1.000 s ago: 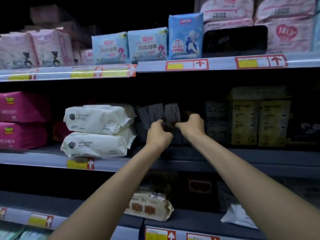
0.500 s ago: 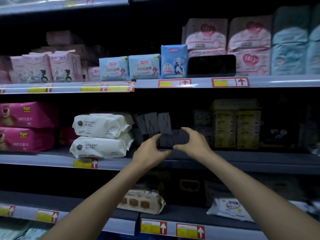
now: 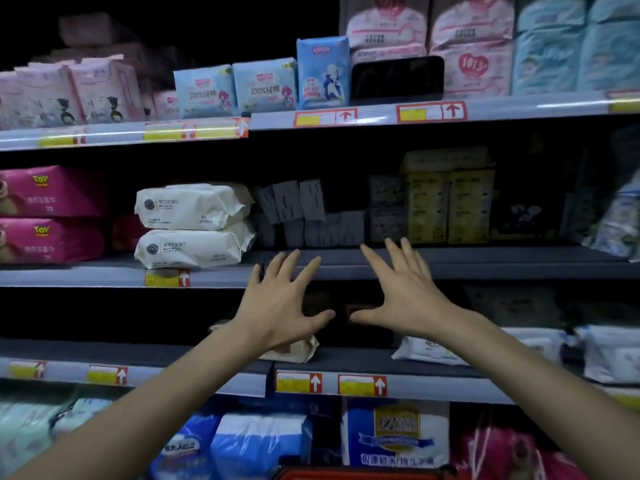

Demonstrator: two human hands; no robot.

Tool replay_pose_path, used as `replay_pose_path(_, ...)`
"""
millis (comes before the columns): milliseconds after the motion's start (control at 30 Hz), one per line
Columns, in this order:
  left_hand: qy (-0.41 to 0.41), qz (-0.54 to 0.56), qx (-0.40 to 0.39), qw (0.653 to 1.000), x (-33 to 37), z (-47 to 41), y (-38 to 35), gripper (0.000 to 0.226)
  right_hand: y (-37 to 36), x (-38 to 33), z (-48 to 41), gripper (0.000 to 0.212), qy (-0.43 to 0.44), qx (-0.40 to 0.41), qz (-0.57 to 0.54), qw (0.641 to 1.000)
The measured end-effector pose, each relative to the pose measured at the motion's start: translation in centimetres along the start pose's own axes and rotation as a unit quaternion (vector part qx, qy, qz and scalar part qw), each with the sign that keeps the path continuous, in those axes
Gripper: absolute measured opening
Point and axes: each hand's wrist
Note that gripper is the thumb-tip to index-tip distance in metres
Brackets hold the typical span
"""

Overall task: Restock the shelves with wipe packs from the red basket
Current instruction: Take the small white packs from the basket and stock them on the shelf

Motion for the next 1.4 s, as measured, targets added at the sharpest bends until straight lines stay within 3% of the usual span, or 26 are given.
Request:
replay_pose_path(200, -0.041, 0.012, 0.004, 0.999, 3.0, 4.0, -4.0, 0.102, -4.1, 2.8, 5.9, 0.116, 0.015, -0.015, -0.015, 1.000)
replay_pose_path(367, -0.073, 0.068, -0.031, 0.994, 5.6, 9.4, -10.1, 0.101, -9.5, 5.0, 12.2, 0.105, 0.035, -0.072, -0.037, 0.996)
replay_pose_path(667, -0.101, 0.094, -0.207, 0.969, 9.2, 18.0, -21.8, 0.099, -22.2, 9.0, 21.1, 0.092, 0.055, -0.283, 0.027, 0.957)
replay_pose_path(833, -0.128, 0.065, -0.344, 0.928, 10.4, 20.9, -27.1, 0.101, -26.5, 9.1, 23.2, 0.076, 0.086, -0.402, 0.075, 0.909)
replay_pose_path(1033, -0.183, 0.038, -0.479, 0.857, 11.4, 23.3, -31.7, 0.099, -29.2, 9.6, 26.0, 0.054, 0.101, -0.488, 0.124, 0.858)
replay_pose_path(1200, -0.238, 0.003, -0.534, 0.812, 12.5, 24.1, -34.2, 0.099, -29.7, 10.5, 27.0, 0.049, 0.087, -0.527, 0.134, 0.835)
replay_pose_path(1400, -0.224, -0.018, -0.553, 0.802, 12.9, 24.5, -35.4, 0.100, -29.9, 10.8, 26.9, 0.048, 0.090, -0.521, 0.133, 0.838)
Point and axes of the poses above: each hand's wrist, its own z-axis away from the middle knuckle, its own y-axis out of the back of the hand, x = y × z, and after that the axes turned 4 degrees about -y, right-handed
